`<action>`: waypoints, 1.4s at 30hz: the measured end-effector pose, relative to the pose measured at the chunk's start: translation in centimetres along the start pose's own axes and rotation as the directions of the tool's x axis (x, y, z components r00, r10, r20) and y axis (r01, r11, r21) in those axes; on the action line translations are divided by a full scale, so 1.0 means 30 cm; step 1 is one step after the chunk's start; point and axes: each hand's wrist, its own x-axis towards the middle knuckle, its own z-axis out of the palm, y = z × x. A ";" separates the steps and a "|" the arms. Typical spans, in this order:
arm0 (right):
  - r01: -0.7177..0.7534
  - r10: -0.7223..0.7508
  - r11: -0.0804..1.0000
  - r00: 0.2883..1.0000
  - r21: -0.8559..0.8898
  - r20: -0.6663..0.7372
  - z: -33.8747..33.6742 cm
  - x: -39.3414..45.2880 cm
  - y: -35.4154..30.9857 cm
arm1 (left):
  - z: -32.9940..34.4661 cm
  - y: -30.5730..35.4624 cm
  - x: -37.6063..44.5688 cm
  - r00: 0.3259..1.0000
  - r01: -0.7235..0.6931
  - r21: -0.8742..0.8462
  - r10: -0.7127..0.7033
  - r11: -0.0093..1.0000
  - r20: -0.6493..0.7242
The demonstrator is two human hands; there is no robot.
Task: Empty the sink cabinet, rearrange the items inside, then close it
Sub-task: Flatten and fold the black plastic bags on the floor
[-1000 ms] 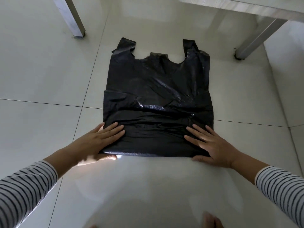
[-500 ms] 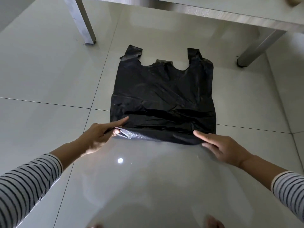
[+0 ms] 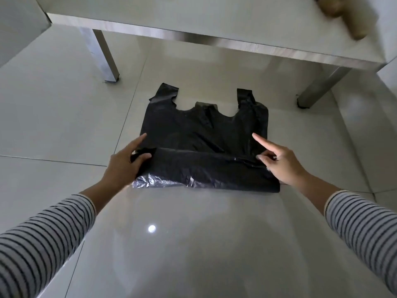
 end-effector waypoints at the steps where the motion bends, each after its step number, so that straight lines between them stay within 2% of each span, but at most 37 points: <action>1: -0.012 0.011 1.000 1.000 -0.024 -0.016 0.012 0.014 0.012 | 0.012 -0.005 0.011 1.000 0.009 0.046 -0.008 0.999 -0.019; 5: 0.030 -0.048 0.984 0.994 -0.175 -0.100 0.084 0.060 0.057 | 0.054 -0.025 0.048 0.993 0.085 0.139 -0.072 0.987 -0.094; 7: 0.086 -0.159 0.941 0.966 -0.326 -0.203 0.112 0.074 0.065 | 0.072 -0.032 0.038 0.988 -0.002 0.274 0.045 0.962 -0.151; 9: 0.166 -0.350 0.834 0.896 -0.525 -0.273 0.120 0.076 0.049 | 0.089 -0.045 0.031 0.959 -0.140 0.385 0.221 0.912 -0.175; 11: 0.321 -0.540 0.703 0.821 -0.635 -0.183 0.118 0.043 0.031 | 0.095 -0.070 0.047 0.900 -0.351 0.459 0.429 0.816 -0.075; 13: 0.509 -0.615 0.603 0.787 -0.614 0.048 0.115 -0.009 0.034 | 0.098 -0.093 0.067 0.823 -0.527 0.484 0.563 0.699 0.083; 15: 0.564 -0.513 0.605 0.816 -0.563 0.267 0.110 -0.051 0.070 | 0.093 -0.095 0.076 0.785 -0.608 0.403 0.593 0.684 0.179; 16: 0.540 -0.429 0.641 0.842 -0.546 0.328 0.108 -0.062 0.097 | 0.082 -0.090 0.071 0.802 -0.596 0.337 0.566 0.729 0.192; 18: 0.451 -0.283 0.724 0.884 -0.522 0.372 0.102 -0.065 0.137 | 0.056 -0.102 0.048 0.852 -0.503 0.190 0.446 0.843 0.275; 19: 0.417 -0.235 0.747 0.894 -0.518 0.382 0.098 -0.063 0.146 | 0.045 -0.123 0.037 0.835 -0.486 0.149 0.407 0.861 0.369; 21: 0.385 -0.195 0.764 0.903 -0.518 0.382 0.094 -0.061 0.156 | 0.030 -0.153 0.026 0.749 -0.548 0.189 0.377 0.815 0.544; 23: 0.362 -0.183 0.785 0.911 -0.503 0.370 0.096 -0.059 0.156 | 0.032 -0.172 0.027 0.709 -0.620 0.275 0.374 0.735 0.598; 28: 0.321 -0.190 0.853 0.925 -0.412 0.328 0.087 -0.056 0.129 | 0.037 -0.159 0.037 0.733 -0.607 0.301 0.372 0.735 0.569; 32: 0.367 -0.263 0.855 0.916 -0.367 0.303 0.065 -0.074 0.121 | 0.010 -0.130 0.023 0.748 -0.564 0.217 0.382 0.797 0.542; 35: 0.381 -0.294 0.878 0.907 -0.289 0.302 0.041 -0.092 0.094 | -0.025 -0.096 0.005 0.792 -0.463 0.158 0.327 0.872 0.515; 39: 0.223 -0.147 0.942 0.946 -0.250 0.289 -0.004 -0.104 0.030 | -0.072 -0.051 -0.021 0.864 -0.316 0.124 0.231 0.940 0.448; 42: 0.064 -0.033 0.993 0.961 -0.101 0.275 -0.043 -0.103 -0.004 | -0.111 -0.030 -0.044 0.888 -0.222 0.046 0.183 0.974 0.423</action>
